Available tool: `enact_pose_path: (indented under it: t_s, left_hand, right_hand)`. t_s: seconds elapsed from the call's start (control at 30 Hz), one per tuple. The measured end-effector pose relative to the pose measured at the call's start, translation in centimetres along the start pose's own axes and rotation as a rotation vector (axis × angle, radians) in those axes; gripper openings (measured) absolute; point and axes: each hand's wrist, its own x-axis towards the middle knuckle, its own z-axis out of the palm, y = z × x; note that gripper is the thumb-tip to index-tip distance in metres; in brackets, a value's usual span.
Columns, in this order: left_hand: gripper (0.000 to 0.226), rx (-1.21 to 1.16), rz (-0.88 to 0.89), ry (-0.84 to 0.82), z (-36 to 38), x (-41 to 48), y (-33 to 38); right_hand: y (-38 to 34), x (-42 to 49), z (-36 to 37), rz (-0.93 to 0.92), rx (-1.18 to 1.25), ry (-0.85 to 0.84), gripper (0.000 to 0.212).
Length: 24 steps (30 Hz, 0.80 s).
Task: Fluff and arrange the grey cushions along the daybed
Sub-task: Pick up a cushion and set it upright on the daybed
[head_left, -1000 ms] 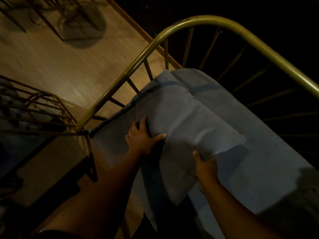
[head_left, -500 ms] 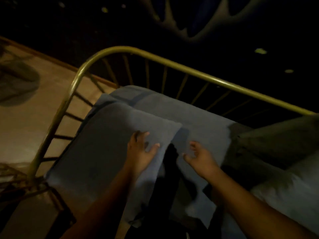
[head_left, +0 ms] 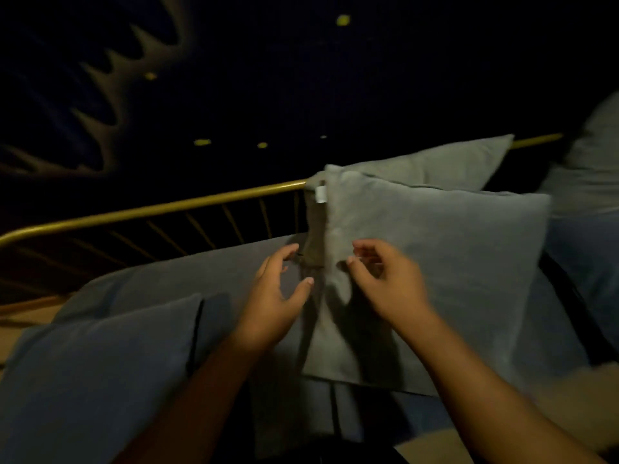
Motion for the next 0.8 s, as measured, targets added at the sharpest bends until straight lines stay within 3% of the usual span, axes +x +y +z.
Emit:
enact_pose_path:
  t_s: [0.13,0.23,0.37,0.47,0.53,0.63,0.8]
  left_hand:
    - [0.065,0.120,0.104,-0.047,5.4,1.4,3.0]
    - [0.077,0.269,0.090,-0.033,9.1,2.9,4.0]
    - [0.089,0.213,0.008,0.067,11.7,4.3,3.6]
    - [0.099,0.063,-0.071,0.133,12.4,5.2,2.3]
    - [0.092,-0.103,-0.160,0.130,12.8,5.2,1.8]
    - [0.064,-0.192,-0.232,0.131,12.9,5.0,1.6]
    - [0.058,-0.208,-0.217,0.183,11.5,4.7,1.9]
  right_hand:
    - [6.3,0.4,-6.6,-0.016,-0.067,0.193,0.031]
    - [11.2,0.6,-9.4,0.112,-0.090,0.348,0.038]
    - [16.9,0.1,-11.0,0.358,-0.034,0.435,0.061]
    - [20.0,-0.4,-11.3,0.524,0.222,0.426,0.077]
    - [21.3,-0.5,-11.3,0.591,0.352,0.405,0.090]
    - [21.5,-0.4,-11.6,0.607,0.473,0.387,0.108]
    - [20.0,-1.3,-11.4,0.550,0.452,0.434,0.104]
